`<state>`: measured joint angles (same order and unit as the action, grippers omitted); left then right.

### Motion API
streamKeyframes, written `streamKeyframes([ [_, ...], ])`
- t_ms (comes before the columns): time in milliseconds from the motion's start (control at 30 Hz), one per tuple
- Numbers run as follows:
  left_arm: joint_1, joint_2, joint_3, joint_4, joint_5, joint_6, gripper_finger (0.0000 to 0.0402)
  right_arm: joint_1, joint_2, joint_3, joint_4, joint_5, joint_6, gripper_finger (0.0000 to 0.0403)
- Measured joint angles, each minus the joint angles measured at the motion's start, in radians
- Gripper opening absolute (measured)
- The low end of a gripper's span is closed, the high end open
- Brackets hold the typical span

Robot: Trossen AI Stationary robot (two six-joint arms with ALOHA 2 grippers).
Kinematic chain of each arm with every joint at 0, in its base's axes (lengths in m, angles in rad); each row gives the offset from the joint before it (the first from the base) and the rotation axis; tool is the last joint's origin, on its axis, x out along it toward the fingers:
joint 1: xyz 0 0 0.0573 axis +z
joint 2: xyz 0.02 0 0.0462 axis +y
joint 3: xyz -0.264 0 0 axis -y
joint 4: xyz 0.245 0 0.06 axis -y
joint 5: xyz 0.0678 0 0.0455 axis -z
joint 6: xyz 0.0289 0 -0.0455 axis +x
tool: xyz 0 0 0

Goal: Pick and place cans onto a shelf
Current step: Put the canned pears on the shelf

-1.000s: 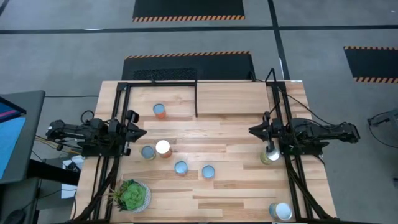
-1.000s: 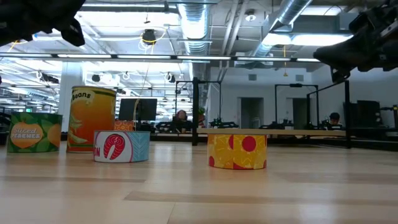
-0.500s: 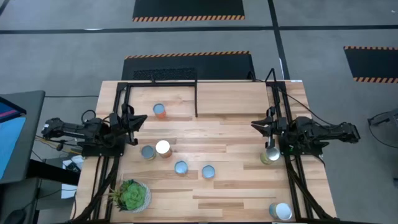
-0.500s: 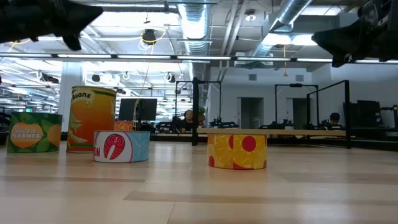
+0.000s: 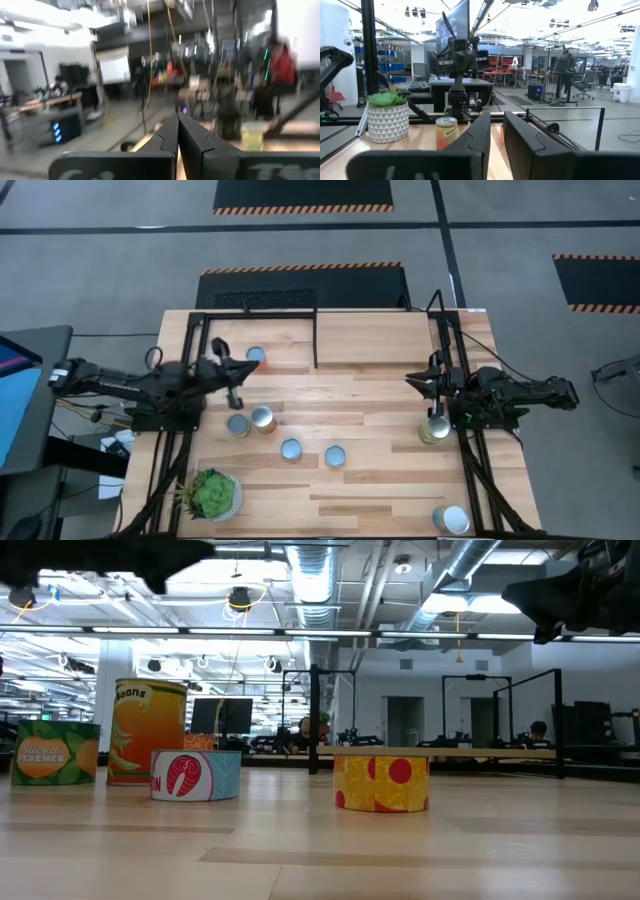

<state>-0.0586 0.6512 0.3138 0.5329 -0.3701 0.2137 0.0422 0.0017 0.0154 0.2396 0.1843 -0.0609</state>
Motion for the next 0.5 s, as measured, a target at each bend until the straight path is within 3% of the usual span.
streamKeyframes([
  [167, 0.032, 0.159, 0.166, -0.207, 0.0, 0.008, 0.0, 0.0, 0.0, 0.0, 0.0, -0.001, 0.0, 0.0079],
  [500, 0.044, 0.392, 0.391, -0.373, 0.026, 0.002, 0.0, 0.0, 0.0, 0.002, -0.033, -0.001, 0.0, 0.0079],
])
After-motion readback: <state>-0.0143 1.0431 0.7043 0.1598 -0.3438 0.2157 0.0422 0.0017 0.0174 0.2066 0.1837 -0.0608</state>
